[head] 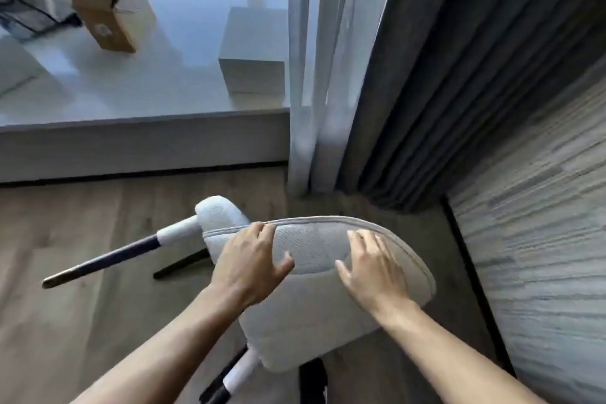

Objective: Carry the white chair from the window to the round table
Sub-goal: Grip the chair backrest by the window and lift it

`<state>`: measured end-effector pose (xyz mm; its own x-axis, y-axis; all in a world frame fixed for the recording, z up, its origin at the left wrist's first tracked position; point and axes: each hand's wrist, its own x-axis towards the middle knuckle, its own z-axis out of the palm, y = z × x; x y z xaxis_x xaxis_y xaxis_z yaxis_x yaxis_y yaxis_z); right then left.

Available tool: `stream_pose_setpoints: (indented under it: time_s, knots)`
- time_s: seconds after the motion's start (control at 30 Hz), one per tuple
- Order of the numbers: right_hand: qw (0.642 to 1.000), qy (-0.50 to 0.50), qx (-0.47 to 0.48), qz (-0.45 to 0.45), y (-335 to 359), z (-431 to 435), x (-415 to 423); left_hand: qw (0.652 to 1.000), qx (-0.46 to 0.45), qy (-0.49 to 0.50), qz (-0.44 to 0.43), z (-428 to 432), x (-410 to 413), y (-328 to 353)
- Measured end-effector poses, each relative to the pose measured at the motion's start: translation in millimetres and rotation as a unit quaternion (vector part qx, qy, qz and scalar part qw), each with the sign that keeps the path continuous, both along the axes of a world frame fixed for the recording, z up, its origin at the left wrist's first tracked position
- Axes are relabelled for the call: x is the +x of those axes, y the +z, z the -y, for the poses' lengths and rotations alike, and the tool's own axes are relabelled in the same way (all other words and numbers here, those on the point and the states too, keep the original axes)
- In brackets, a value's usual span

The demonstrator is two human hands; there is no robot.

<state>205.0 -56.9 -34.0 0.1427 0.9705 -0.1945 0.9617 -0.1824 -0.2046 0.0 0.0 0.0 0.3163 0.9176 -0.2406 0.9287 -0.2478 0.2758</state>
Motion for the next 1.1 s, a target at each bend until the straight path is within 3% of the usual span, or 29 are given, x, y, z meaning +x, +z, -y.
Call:
stream_pose_setpoints:
  time_s: [0.17,0.3,0.53,0.7,0.8,0.97,1.1]
  knots:
    - [0.995,0.066,-0.073,-0.003,-76,-57,51,0.993,-0.078,-0.076,-0.039,-58,44,-81]
    - [0.984,0.122,-0.128,0.007,-127,-82,71,0.983,-0.082,-0.154,-0.059,-83,83,-137]
    - [0.988,0.128,-0.079,-0.02,-159,-80,88,0.965,-0.097,-0.23,-0.083,-91,140,-183]
    - [0.965,-0.02,-0.207,-0.157,-152,-71,147,0.969,-0.14,-0.191,-0.072,-97,145,-185]
    - [0.947,-0.093,-0.223,-0.21,-161,-56,174,0.966,-0.156,-0.187,-0.085,-103,151,-184]
    - [0.906,-0.145,-0.255,-0.306,-171,-53,184,0.951,-0.196,-0.191,-0.146,-113,163,-177]
    - [0.897,-0.146,-0.256,-0.331,-172,-57,181,0.949,-0.225,-0.183,-0.121,-109,188,-175]
